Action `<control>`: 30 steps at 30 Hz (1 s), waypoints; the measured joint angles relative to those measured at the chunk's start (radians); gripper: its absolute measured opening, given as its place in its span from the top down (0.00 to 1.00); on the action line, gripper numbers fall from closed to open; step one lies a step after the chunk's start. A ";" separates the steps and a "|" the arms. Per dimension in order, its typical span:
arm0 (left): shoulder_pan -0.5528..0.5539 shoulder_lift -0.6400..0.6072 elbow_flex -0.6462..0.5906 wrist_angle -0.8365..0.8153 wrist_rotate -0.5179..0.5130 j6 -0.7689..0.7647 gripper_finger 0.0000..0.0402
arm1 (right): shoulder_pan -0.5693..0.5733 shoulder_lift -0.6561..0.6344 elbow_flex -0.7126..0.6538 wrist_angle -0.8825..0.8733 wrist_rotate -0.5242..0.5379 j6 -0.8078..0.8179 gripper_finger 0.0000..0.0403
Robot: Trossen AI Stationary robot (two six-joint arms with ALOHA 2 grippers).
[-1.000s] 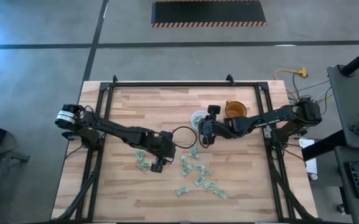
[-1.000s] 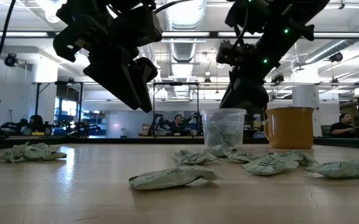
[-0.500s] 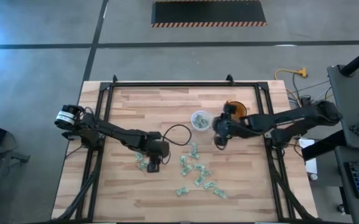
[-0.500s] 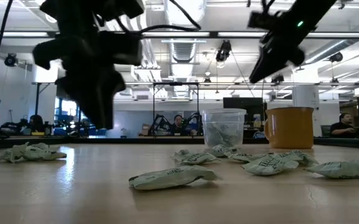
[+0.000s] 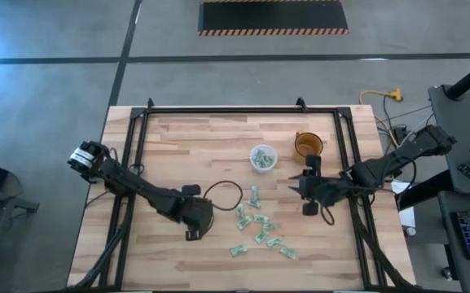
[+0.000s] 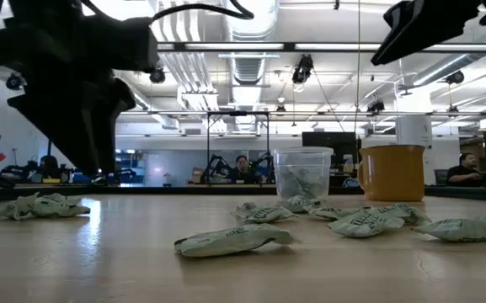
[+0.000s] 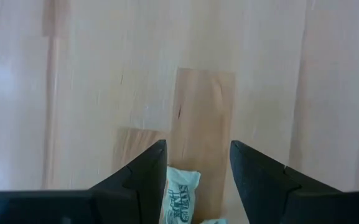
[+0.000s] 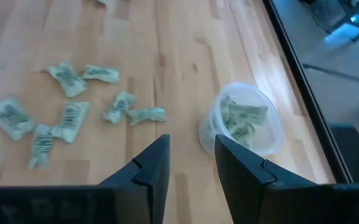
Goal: Pick and place Stevia / Truvia into bins
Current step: Put the green stevia packet into the transparent bin
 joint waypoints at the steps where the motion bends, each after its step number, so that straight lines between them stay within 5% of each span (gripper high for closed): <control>1: -0.007 0.000 -0.005 0.001 -0.014 -0.002 0.60 | 0.008 0.000 0.000 0.005 0.000 -0.002 0.71; 22: -0.029 0.000 -0.145 0.036 0.033 -0.082 0.61 | 0.016 0.010 -0.001 0.043 0.002 -0.011 0.75; 30: -0.029 0.000 -0.146 0.040 0.033 -0.080 0.76 | 0.016 0.010 -0.001 0.043 0.002 -0.009 0.78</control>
